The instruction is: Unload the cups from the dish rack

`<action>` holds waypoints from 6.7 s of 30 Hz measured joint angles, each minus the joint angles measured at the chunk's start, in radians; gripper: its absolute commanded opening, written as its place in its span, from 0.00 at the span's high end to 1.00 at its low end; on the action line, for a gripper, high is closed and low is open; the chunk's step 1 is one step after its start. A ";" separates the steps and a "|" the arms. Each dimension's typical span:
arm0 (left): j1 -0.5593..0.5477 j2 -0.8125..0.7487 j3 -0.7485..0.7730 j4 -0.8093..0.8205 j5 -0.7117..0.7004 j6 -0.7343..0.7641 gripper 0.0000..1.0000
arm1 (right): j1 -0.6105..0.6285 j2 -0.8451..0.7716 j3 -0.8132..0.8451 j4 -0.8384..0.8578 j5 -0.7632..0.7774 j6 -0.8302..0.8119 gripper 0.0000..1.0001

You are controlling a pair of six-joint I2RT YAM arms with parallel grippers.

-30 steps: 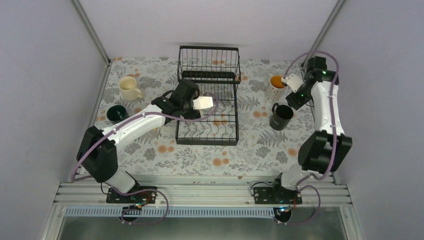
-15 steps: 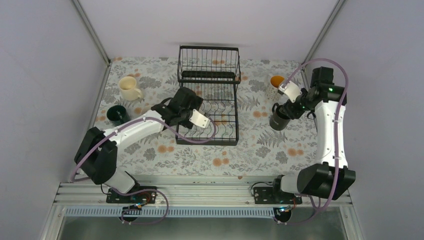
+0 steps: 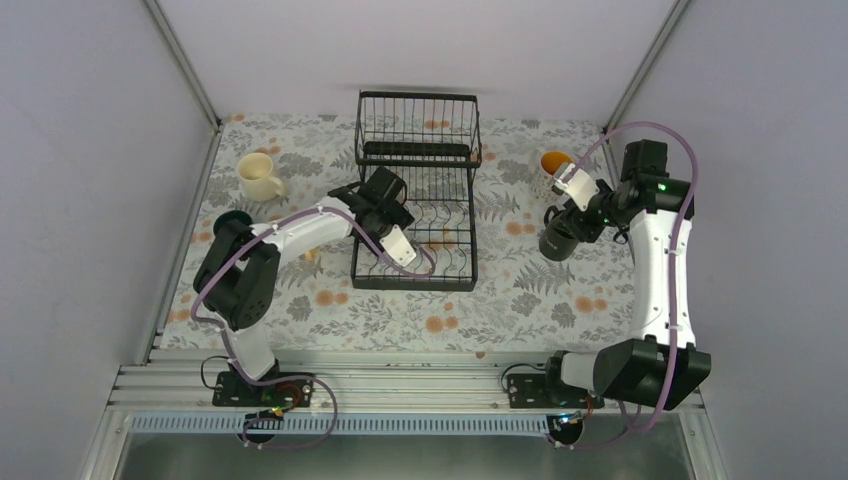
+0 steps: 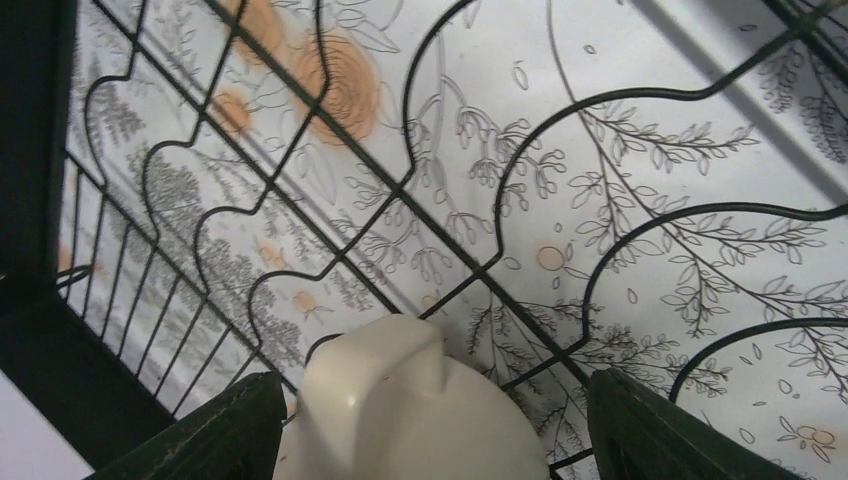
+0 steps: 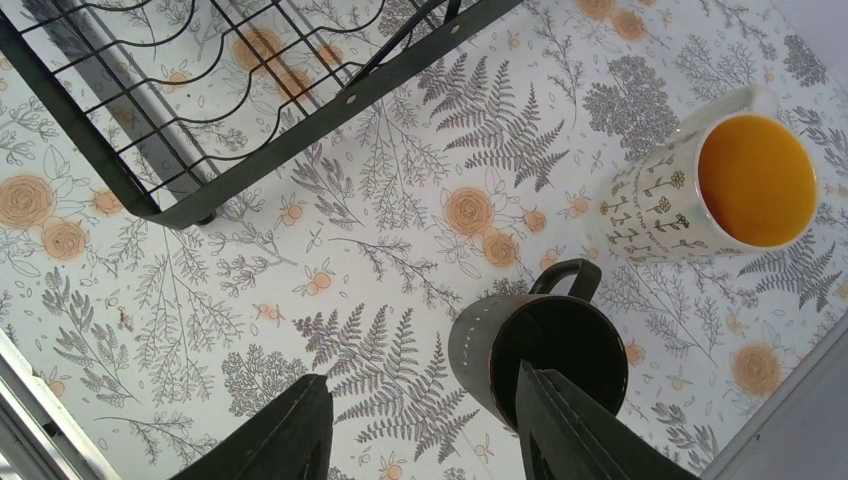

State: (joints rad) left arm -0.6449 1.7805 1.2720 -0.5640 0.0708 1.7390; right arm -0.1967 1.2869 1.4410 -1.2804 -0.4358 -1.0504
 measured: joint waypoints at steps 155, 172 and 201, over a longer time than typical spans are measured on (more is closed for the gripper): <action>0.482 -0.161 0.480 0.045 -0.349 -1.312 0.00 | 0.238 0.348 -0.082 0.121 0.266 0.220 0.96; 0.863 -0.023 0.469 -0.061 0.206 -1.599 0.00 | 0.270 0.505 -0.094 0.184 0.378 0.289 0.84; 0.845 -0.700 -0.280 0.214 0.177 -1.521 0.00 | 0.303 -0.375 -0.472 0.422 -0.031 0.371 0.00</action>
State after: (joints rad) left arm 0.1997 1.0805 0.9924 -0.3504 0.2478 0.2176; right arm 0.1062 0.9123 0.9691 -0.8581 -0.4664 -0.6796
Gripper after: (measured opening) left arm 0.998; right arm 0.998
